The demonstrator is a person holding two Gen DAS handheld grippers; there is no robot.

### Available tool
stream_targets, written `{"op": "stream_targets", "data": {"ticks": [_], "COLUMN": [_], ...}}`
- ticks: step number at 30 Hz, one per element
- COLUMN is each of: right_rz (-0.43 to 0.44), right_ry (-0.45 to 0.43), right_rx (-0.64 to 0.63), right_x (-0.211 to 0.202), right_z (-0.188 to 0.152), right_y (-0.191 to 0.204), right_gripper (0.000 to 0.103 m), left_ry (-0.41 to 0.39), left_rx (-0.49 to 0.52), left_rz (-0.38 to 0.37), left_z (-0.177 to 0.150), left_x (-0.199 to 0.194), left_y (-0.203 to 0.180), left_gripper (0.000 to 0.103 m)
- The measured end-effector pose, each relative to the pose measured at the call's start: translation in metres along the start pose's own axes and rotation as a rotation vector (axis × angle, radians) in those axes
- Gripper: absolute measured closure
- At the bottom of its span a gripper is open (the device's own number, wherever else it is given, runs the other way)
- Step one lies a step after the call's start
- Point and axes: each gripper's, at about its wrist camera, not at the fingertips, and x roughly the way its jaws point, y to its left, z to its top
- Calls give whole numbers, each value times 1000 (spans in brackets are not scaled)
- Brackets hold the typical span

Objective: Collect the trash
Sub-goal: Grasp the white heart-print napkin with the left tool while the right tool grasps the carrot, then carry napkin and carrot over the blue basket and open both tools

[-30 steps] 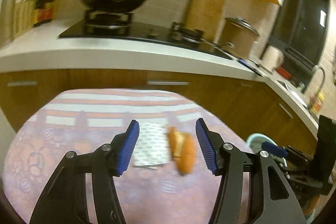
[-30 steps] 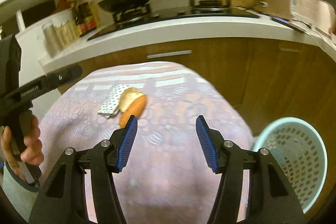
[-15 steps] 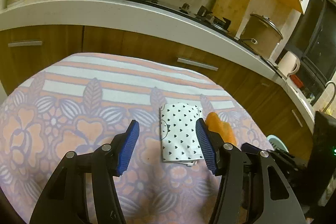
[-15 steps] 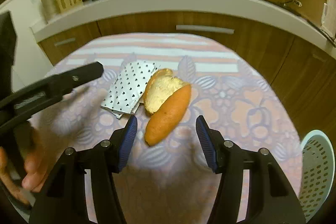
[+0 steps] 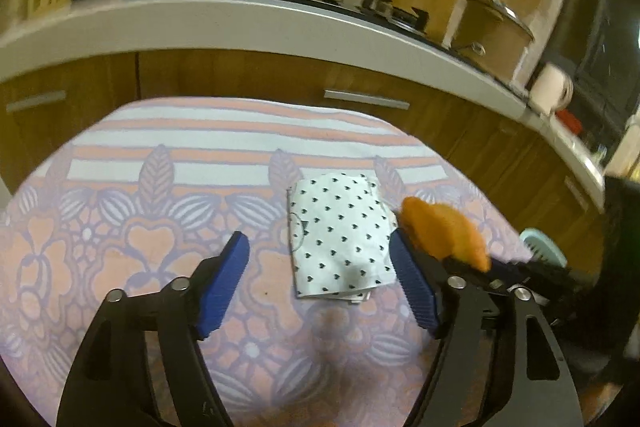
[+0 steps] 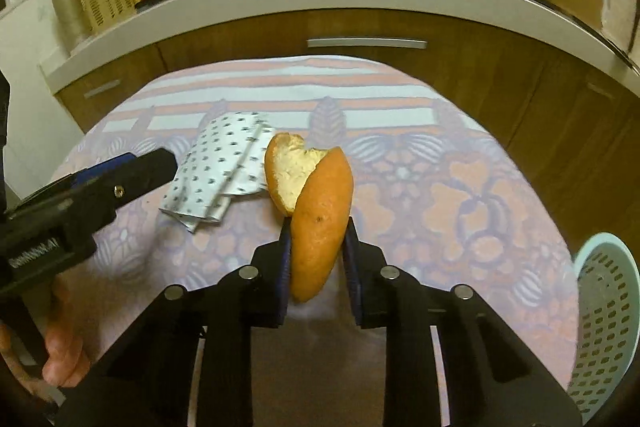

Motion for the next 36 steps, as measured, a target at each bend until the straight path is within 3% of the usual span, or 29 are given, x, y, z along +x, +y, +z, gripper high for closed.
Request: {"op": "stream_targets", "data": {"ticks": [3,8,10,12,16,18,20,21,30,36], "right_rz": [-28,34,40,50,58,61,64,65,80,68], "right_ry": [-18,-17,-19,-22,-29,-35,-46,-49,-98,-123], "right_rx": [7,64,65,65,60,57,56,57,70,83], "right_x": [-7,-4,-4,-4,-5,-8,-11,-11,-24,-42], "right_z": [-5,-6,-7,-7,-8,-9,-10,-10,-14,-20], "right_y": [-15,-32,-33,-34,-34,-34,-35,-34,-38,-46], "right_gripper": [82,82,82,82,82,82,82,82,90,91], "left_ry": [34,118,141,139,123,116,111,110,48,21], "left_rx": [91,206,204,182,145,140,123,113,85,123], "left_rz": [29,114,131,138,119,124,109,103,16,-14], "left_z": [-2,-3,-3,-1,0,-1,-1,-1,-4,-1], "left_x": [9,30,37,40,37,35,33,32,14,1], "left_y": [-20,-41,-38,-33,-26,-25,-22,-21,-24,-46], "left_gripper": [26,26,28,42,51,72,87,89,92,92]}}
